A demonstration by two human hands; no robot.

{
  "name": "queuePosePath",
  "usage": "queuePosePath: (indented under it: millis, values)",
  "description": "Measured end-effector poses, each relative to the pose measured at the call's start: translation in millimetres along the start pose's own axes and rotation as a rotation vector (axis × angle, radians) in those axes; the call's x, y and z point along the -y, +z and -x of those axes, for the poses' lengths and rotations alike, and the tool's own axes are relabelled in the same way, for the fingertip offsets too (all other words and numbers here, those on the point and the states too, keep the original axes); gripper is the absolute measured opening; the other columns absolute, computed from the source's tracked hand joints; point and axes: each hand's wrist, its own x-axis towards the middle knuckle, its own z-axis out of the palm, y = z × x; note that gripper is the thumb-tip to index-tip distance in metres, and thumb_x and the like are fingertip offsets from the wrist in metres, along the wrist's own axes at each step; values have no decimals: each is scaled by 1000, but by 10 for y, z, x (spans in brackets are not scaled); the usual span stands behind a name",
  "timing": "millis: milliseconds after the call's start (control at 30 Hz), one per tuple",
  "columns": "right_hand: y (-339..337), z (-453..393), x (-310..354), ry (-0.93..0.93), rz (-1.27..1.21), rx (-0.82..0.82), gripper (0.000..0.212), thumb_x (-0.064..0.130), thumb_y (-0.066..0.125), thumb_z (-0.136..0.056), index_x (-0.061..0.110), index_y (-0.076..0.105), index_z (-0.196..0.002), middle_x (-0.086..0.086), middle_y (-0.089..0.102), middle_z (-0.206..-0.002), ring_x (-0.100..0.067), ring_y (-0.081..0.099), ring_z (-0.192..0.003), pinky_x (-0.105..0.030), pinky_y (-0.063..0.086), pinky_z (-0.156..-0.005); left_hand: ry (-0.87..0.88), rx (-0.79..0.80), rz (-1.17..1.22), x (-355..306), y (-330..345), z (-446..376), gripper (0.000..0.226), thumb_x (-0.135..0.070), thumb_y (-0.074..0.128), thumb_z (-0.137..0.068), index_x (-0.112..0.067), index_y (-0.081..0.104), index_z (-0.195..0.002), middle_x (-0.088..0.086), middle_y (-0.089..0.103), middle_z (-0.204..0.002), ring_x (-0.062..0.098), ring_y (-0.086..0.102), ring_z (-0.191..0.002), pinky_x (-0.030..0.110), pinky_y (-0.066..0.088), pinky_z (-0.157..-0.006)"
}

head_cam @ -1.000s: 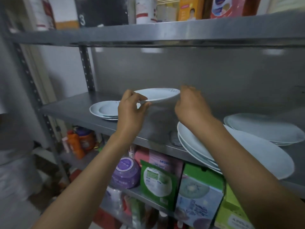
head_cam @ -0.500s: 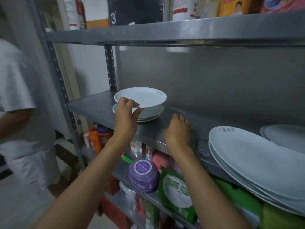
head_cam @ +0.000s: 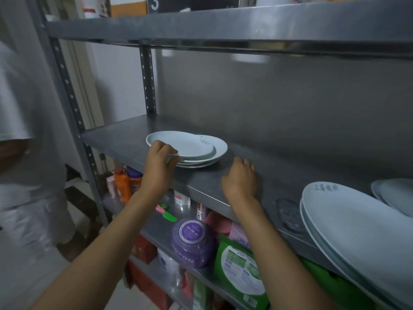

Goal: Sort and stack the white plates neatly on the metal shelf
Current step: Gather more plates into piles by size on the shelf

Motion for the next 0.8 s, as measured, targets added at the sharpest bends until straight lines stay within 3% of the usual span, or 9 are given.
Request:
queuePosePath:
  millis: [300,533,667,800]
  values:
    - [-29,-61,-5,9,4,1,38,12,55,-81,6,53,-118,-13,53,-128,-30,43,-123,-37,38,-98,7,61,86,45,-22,-41,11,-12,69,-85,-7,65,-94,5,55,-102,17,51,-95,14,36,-78]
    - [-117,-72,37,-2,-34,-31,38,10,51,-83,4,53,-120,-14,52,-129,-31,42,-123,-37,37,-99,1,139,10,14,-27,16,15,-14,65,-83,-14,66,-98,0,56,-106,18,50,-104,33,42,-91]
    - [-259,-84,100,-51,-14,-59,37,8,51,-81,5,52,-119,-14,52,-127,-32,43,-121,-38,37,-98,31,107,-82,-105,-40,10,25,-9,61,-83,-16,66,-107,2,61,-114,20,50,-114,52,26,-112]
    - [-515,-99,194,-125,-27,-73,35,3,51,-82,5,50,-117,-14,51,-126,-32,43,-119,-36,37,-97,108,55,-41,-434,-13,-77,35,0,57,-81,-16,64,-111,3,60,-118,18,47,-117,55,31,-108]
